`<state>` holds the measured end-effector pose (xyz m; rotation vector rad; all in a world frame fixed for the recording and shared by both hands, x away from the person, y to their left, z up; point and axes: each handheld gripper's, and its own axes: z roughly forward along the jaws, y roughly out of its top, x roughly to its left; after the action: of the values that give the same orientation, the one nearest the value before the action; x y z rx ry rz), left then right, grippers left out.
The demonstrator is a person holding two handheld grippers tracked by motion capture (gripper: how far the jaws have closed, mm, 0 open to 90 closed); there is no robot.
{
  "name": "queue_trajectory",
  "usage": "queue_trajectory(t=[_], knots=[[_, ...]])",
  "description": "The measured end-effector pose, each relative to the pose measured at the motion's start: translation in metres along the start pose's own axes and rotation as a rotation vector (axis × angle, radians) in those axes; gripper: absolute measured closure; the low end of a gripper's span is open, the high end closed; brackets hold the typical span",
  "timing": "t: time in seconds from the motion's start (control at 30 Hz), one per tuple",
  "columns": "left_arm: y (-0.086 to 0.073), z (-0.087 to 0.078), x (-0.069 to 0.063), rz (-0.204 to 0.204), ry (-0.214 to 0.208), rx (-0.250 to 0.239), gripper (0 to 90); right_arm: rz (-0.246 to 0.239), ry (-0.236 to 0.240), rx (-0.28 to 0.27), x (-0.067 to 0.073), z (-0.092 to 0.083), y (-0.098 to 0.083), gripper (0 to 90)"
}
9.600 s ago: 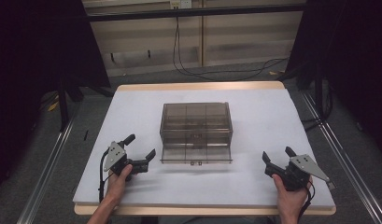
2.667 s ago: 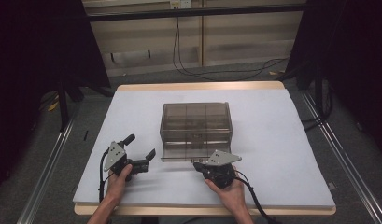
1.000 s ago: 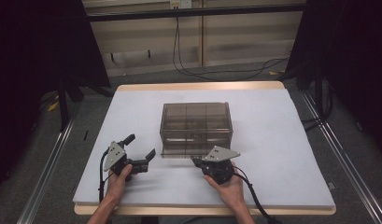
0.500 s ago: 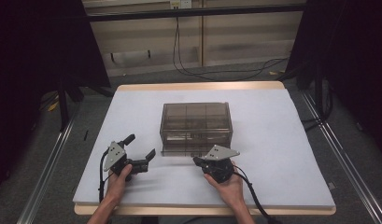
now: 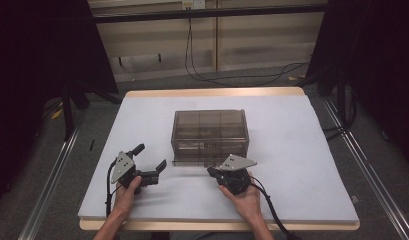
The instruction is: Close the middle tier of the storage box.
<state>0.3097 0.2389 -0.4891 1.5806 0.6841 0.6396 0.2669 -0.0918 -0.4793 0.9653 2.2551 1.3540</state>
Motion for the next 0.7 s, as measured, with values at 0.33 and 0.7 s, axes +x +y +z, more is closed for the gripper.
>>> queue_trajectory(t=[0.33, 0.7], knots=[[0.0000, 0.0000, -0.0001, 0.001, 0.000, 0.000, 0.8, 0.001, -0.009, -0.005, -0.0022, -0.0004, 0.0002, 90.0], [0.0000, 0.0000, -0.0001, 0.001, 0.000, 0.000, 0.8, 0.005, -0.026, -0.004, -0.0052, -0.0029, 0.0008, 90.0]])
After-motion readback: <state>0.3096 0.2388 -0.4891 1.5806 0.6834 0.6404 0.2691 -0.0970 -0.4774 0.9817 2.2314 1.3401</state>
